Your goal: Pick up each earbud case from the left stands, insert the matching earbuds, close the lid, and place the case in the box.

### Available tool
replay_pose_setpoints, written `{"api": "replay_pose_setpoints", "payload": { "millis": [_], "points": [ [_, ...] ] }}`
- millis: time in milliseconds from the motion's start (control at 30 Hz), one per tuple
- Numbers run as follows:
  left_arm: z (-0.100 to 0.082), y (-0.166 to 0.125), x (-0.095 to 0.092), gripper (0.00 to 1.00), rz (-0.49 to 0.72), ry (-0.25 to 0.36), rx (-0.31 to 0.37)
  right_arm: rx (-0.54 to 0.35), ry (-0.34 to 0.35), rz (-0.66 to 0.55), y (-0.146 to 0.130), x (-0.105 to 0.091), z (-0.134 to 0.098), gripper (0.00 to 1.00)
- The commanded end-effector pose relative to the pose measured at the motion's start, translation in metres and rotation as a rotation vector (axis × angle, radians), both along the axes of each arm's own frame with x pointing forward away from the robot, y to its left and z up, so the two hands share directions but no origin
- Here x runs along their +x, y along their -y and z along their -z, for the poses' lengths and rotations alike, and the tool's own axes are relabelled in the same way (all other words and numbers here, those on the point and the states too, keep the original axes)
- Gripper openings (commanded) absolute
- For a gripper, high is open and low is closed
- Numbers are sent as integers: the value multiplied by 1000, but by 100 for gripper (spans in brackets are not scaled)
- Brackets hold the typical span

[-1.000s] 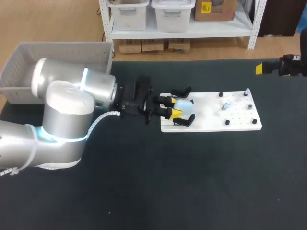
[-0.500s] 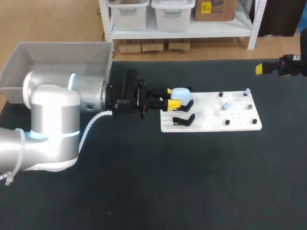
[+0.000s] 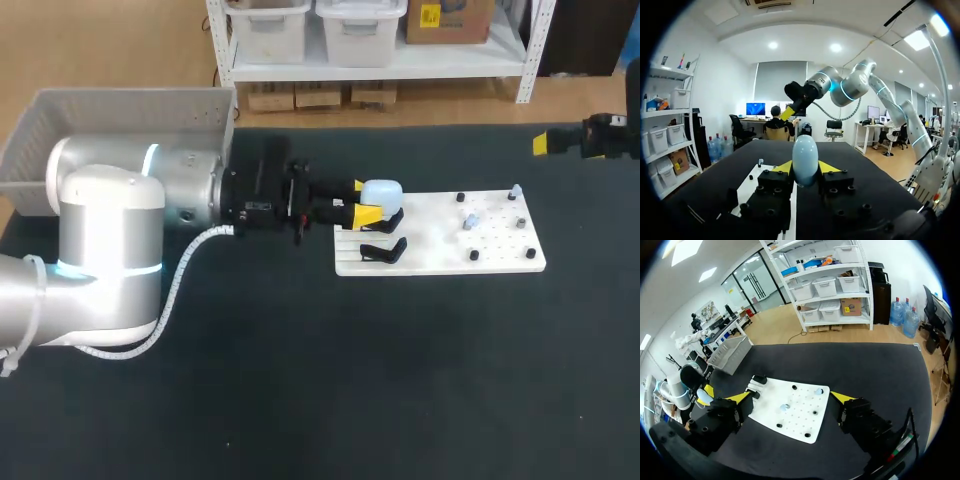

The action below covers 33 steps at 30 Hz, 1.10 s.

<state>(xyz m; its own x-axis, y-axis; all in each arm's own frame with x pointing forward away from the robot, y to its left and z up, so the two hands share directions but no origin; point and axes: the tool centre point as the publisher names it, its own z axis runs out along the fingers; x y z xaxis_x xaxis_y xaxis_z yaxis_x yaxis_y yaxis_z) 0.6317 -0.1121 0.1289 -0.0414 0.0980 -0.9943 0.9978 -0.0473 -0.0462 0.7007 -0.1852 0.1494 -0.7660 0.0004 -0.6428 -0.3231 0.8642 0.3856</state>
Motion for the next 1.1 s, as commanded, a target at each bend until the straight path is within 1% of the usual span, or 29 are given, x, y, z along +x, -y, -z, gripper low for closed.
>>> {"api": "replay_pose_setpoints", "payload": {
  "millis": [33, 367, 433, 533, 633, 900, 1100],
  "points": [
    [1, -1, -1, 0, -4, 2, -4, 0, 0, -1, 0, 0, 0, 100],
    [1, -1, -1, 0, -4, 2, -4, 0, 0, -1, 0, 0, 0, 100],
    [1, -1, -1, 0, -4, 2, -4, 8, 21, -34, -11, -2, -3, 100],
    [3, -2, -2, 0, -10, -1, -4, -25, 48, -79, -26, -8, -2, 100],
    [9, -3, -4, 0, -18, -9, -7, -8, 62, -103, -33, -17, -5, 100],
    [15, 7, -7, 0, -15, -2, -20, -29, 86, -174, -53, -52, -17, 100],
    [20, 15, -10, 0, -20, -1, -40, -35, 63, -231, -74, -80, -20, 100]
  ]
}}
